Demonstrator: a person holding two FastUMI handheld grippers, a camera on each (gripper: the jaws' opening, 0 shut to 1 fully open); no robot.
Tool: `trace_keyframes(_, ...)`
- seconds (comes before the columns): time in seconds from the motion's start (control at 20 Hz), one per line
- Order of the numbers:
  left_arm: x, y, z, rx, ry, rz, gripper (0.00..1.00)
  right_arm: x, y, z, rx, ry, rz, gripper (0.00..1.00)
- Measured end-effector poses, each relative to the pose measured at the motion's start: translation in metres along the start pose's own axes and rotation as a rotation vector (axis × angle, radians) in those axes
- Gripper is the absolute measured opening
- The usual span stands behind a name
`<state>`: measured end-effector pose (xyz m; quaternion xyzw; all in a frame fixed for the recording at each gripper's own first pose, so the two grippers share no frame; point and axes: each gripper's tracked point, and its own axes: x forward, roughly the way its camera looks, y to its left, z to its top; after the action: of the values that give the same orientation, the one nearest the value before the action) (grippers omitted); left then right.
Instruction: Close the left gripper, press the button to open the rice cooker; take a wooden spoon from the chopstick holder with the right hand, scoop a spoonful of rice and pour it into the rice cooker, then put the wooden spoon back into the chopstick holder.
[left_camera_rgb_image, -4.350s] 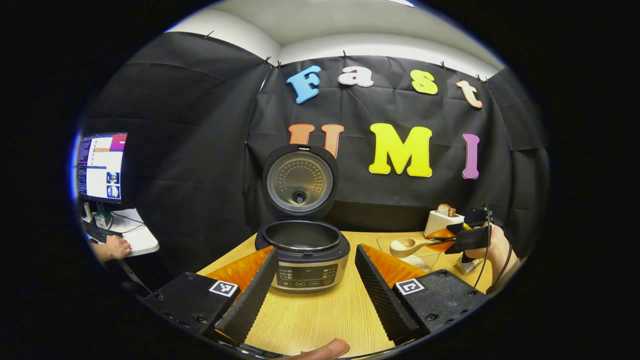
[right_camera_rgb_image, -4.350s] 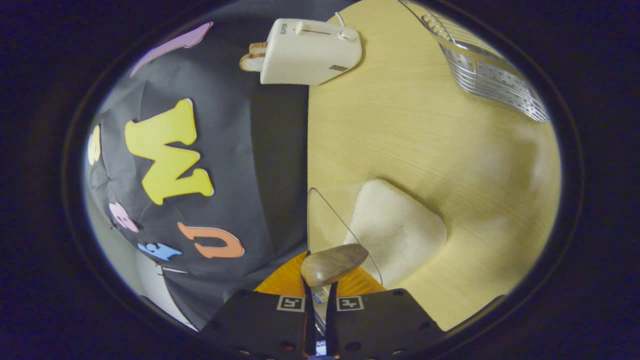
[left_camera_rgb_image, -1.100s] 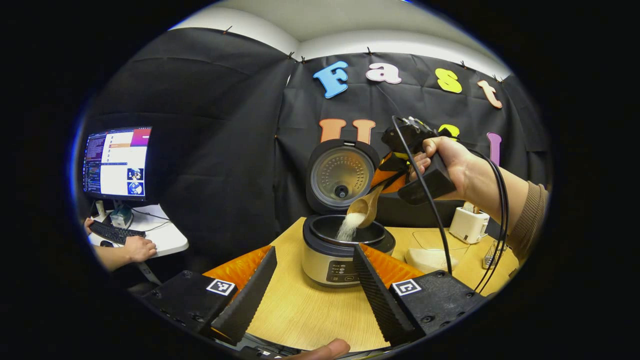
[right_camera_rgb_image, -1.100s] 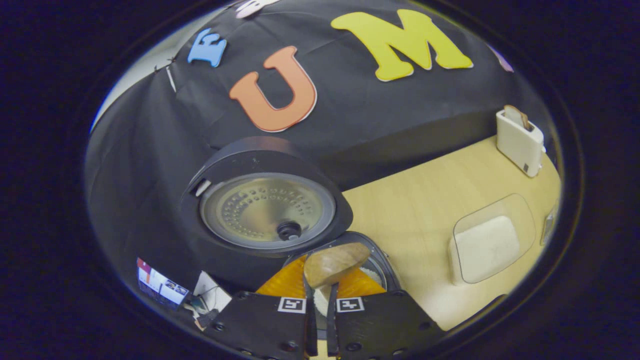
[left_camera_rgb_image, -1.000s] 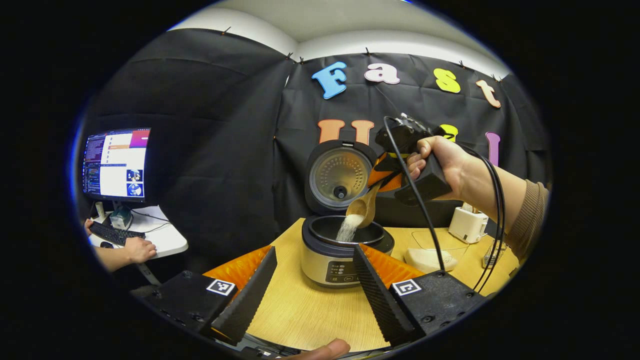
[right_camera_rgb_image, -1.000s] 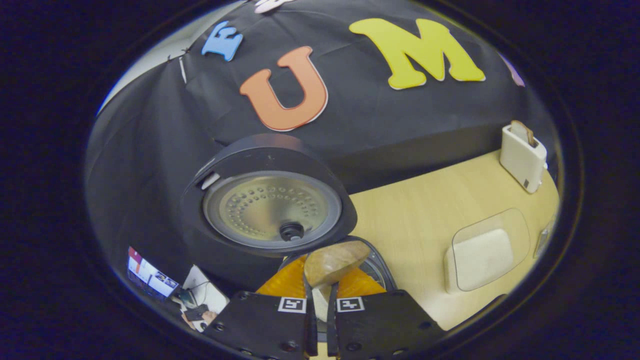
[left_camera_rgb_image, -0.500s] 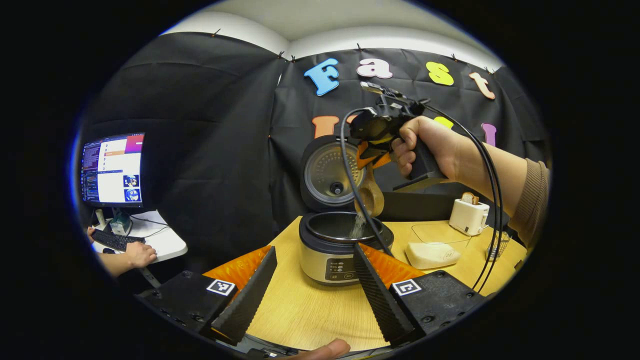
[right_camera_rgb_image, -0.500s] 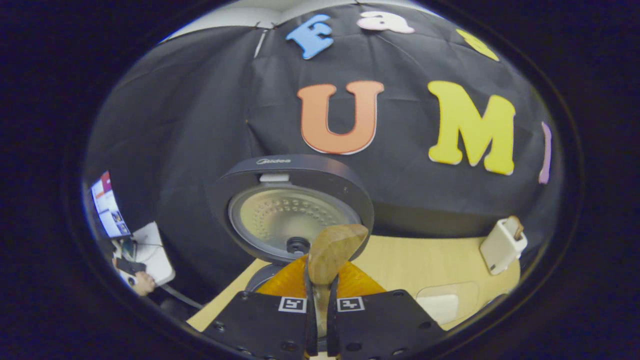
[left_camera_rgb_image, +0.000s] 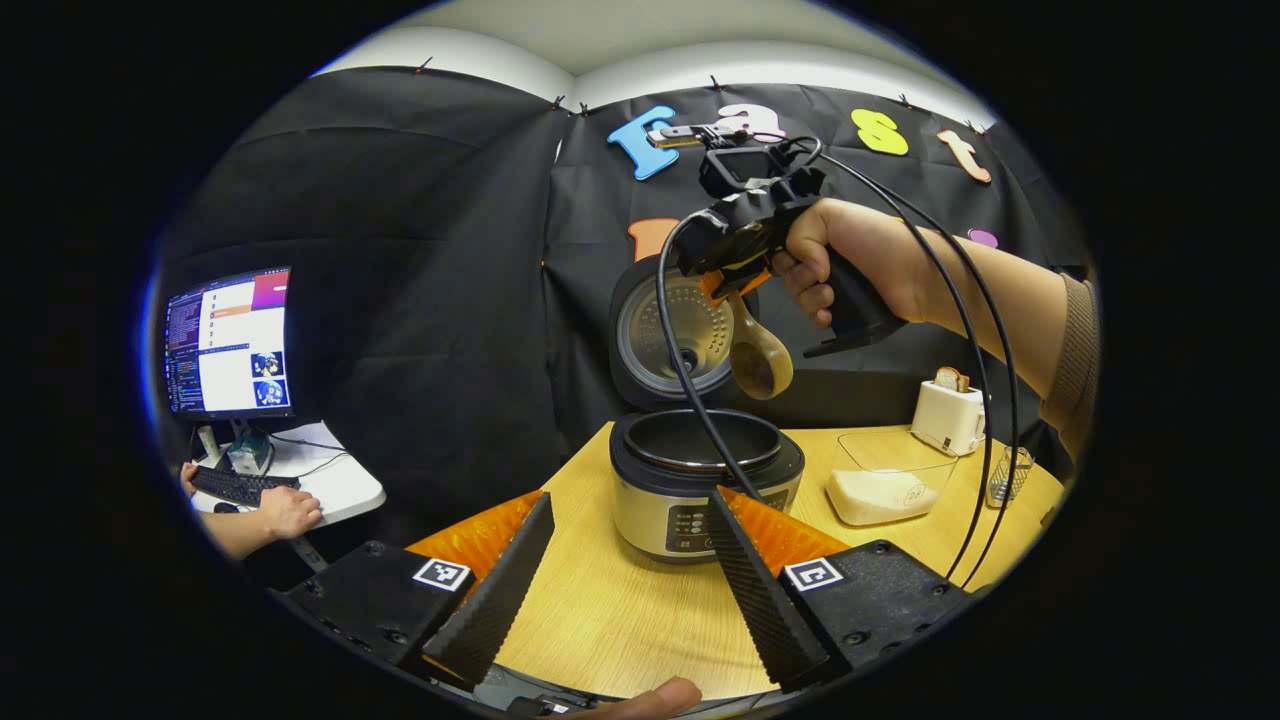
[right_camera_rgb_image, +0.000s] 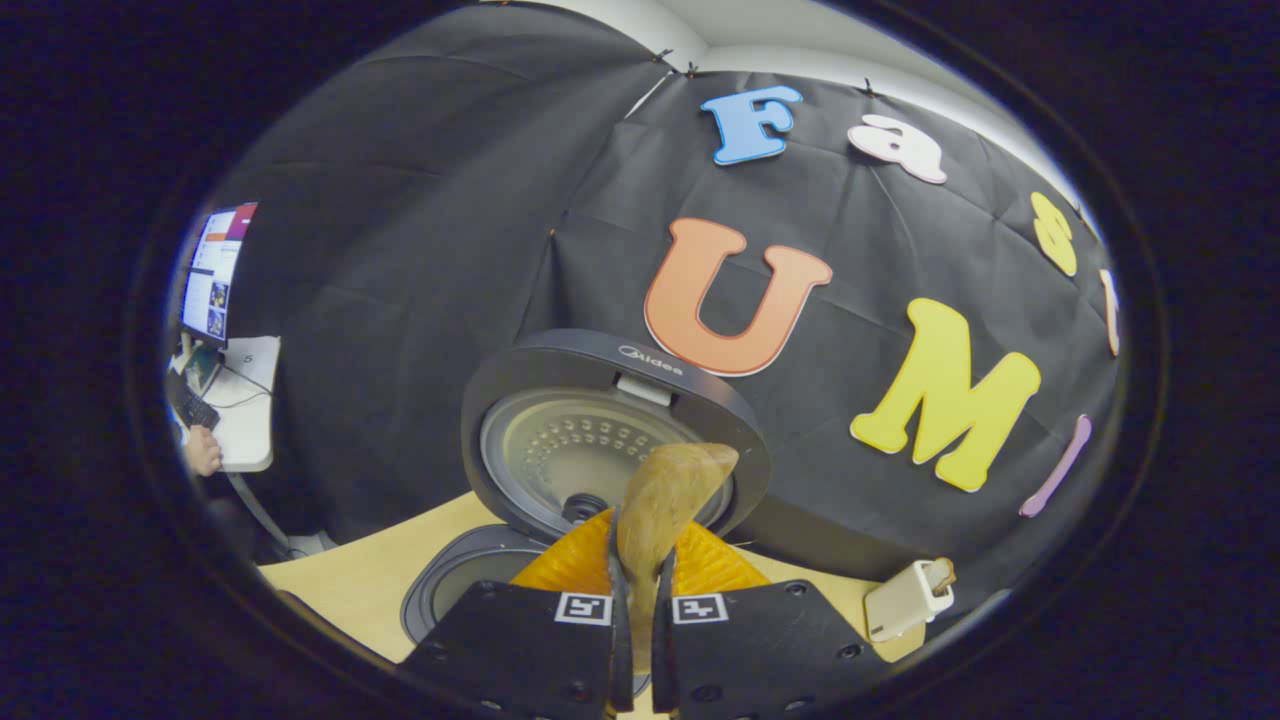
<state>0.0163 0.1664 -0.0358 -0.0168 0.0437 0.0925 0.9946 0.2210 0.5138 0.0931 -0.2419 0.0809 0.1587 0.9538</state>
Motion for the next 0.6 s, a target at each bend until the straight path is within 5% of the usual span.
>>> trace_keyframes(0.25, 0.003, -0.003, -0.004, -0.001, 0.013, -0.019, 1.00, -0.013, -0.014, 0.005, 0.058, -0.009, 0.031, 0.07)
trace_keyframes(0.3, 0.004, -0.004, -0.004, 0.000, 0.014, -0.019, 0.89, -0.017, -0.020, 0.004, 0.088, -0.011, 0.045, 0.07)
trace_keyframes(0.35, 0.004, -0.004, -0.004, 0.000, 0.015, -0.018, 0.89, -0.023, -0.029, 0.004, 0.128, -0.010, 0.053, 0.07)
trace_keyframes(0.4, 0.004, -0.005, -0.005, 0.000, 0.020, -0.014, 0.98, -0.029, -0.043, 0.003, 0.173, -0.010, 0.054, 0.07)
trace_keyframes(0.6, 0.005, -0.008, -0.007, 0.010, 0.036, 0.000, 0.98, -0.050, -0.107, -0.011, 0.348, -0.006, 0.069, 0.07)
